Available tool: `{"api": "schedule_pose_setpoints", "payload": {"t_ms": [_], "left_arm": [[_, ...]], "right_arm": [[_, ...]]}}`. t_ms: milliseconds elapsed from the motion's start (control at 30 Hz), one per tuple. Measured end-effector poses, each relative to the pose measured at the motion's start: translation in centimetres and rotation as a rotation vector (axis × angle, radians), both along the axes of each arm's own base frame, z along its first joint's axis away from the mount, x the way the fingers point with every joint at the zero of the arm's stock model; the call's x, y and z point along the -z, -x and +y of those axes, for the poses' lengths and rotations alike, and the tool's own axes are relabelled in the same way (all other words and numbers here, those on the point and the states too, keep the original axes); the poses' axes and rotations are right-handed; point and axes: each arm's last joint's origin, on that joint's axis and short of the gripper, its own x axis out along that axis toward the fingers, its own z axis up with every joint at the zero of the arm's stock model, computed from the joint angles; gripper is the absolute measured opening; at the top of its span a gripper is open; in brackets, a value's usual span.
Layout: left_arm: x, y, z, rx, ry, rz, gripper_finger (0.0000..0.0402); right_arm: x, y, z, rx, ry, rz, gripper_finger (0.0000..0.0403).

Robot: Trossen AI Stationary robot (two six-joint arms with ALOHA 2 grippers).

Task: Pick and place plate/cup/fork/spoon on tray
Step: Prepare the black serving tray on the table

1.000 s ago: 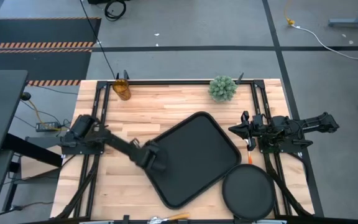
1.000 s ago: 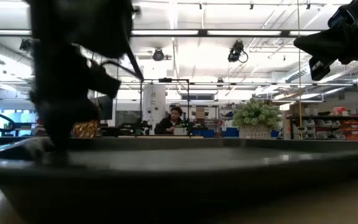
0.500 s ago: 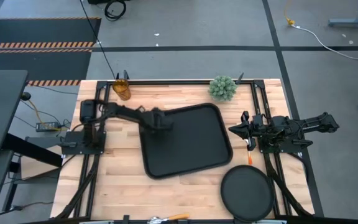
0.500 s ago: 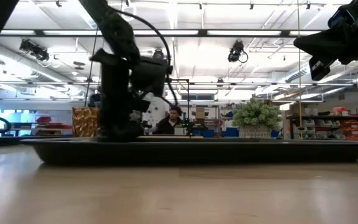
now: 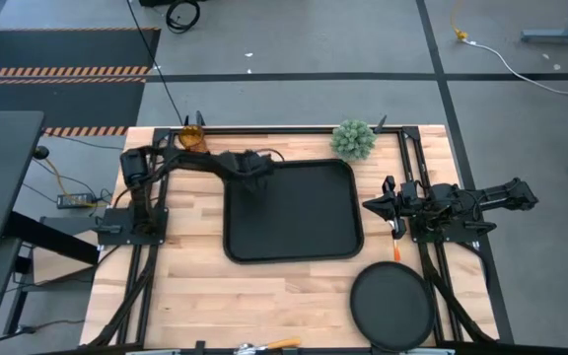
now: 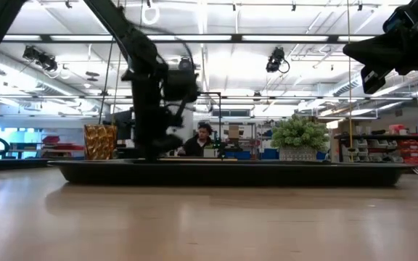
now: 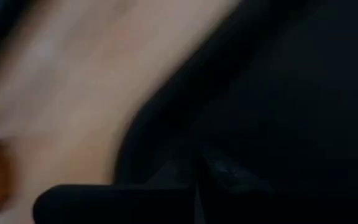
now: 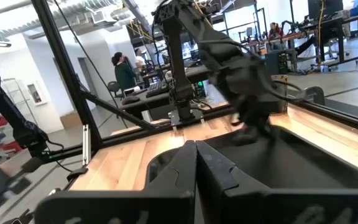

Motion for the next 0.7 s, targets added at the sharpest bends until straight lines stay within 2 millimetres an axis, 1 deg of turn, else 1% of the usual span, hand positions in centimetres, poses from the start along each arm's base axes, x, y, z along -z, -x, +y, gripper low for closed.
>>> {"api": "schedule_pose_setpoints", "payload": {"t_ms": [133, 233, 300, 400, 500, 567, 700], "left_arm": [[-1.2, -2.7, -3.5, 0.174, 0.066, -0.218, 0.0009], [-1.9, -4.5, -6.0, 0.290, 0.084, -0.378, 0.0009], [-2.4, -5.3, -7.5, 0.338, 0.078, -0.463, 0.0009], [-3.0, -6.1, -9.5, 0.396, 0.072, -0.547, 0.0009], [-3.4, -6.5, -11.1, 0.439, 0.025, -0.585, 0.0009], [-3.1, -6.7, -11.9, 0.446, -0.018, -0.581, 0.0009], [-1.4, -6.7, -13.1, 0.466, -0.073, -0.510, 0.0009]], "right_arm": [[0.0, 0.0, 0.0, 0.000, 0.000, 0.000, 0.0009], [0.0, 0.0, 0.0, 0.000, 0.000, 0.000, 0.0009], [0.0, 0.0, 0.0, 0.000, 0.000, 0.000, 0.0009], [0.0, 0.0, 0.0, 0.000, 0.000, 0.000, 0.0009], [0.0, 0.0, 0.0, 0.000, 0.000, 0.000, 0.0009], [0.0, 0.0, 0.0, 0.000, 0.000, 0.000, 0.0009], [0.0, 0.0, 0.0, 0.000, 0.000, -0.002, 0.0009]]}}
